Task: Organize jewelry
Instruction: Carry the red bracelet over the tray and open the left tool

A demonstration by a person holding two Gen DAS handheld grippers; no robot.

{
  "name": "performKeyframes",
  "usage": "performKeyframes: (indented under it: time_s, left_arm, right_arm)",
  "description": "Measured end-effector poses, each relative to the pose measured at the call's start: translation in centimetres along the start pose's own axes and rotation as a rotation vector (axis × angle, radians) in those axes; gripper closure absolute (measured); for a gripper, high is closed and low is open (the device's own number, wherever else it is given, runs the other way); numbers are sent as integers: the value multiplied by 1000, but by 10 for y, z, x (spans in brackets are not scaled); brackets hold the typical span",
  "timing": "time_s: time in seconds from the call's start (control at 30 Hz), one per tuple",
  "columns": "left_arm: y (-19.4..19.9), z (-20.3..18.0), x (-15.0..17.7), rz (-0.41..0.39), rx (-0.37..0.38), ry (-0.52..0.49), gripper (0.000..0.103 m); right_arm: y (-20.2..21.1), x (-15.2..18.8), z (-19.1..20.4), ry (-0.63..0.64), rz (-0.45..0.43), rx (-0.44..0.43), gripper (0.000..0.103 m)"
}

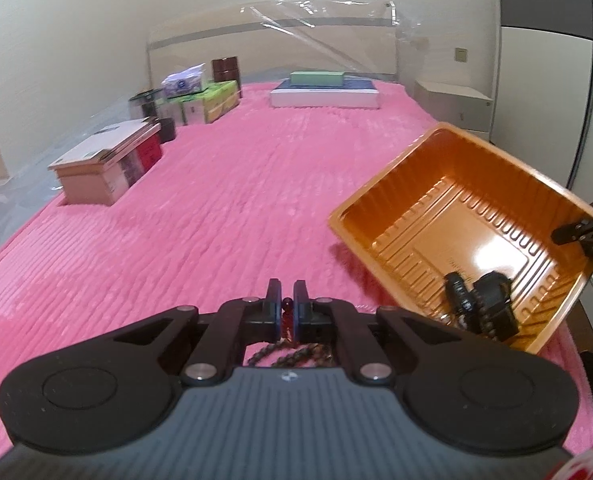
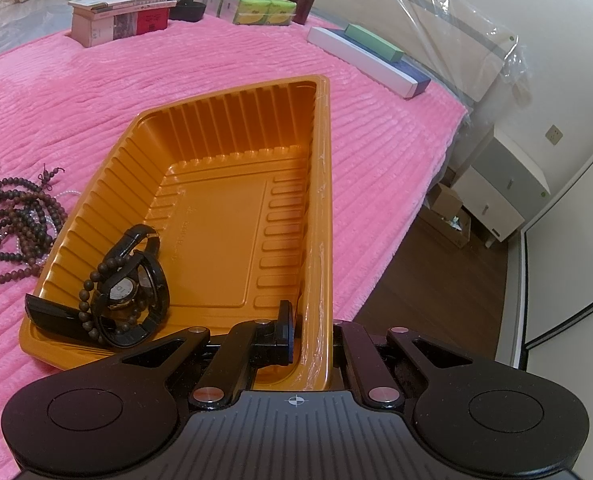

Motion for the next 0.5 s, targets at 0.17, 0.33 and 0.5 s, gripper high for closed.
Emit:
performKeyframes:
  time_s: [0.17,0.33,0.5]
  left_arm:
    - [-5,-15,-12,-13,44,-23,98]
    - [-13,-31,-23,-19,90,-46,98]
    - [-21,-49,-30,-21,135,-67,98]
  right_arm:
    - [-1,0,-1,-1,-1,-3,98]
    - [-2,-1,0,1,-4,-6,98]
    - [-5,0,0,-1,0,-6,98]
Point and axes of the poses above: each gripper's, at about its wrist camera, not at the fingertips, and y roughly against the way its jaws point, z to its left, x to its underside, the point moved 1 cm from there along -y, roughly the way its jaws point, and after that the axes turned 3 degrees about -z, right-handed, at the moved point
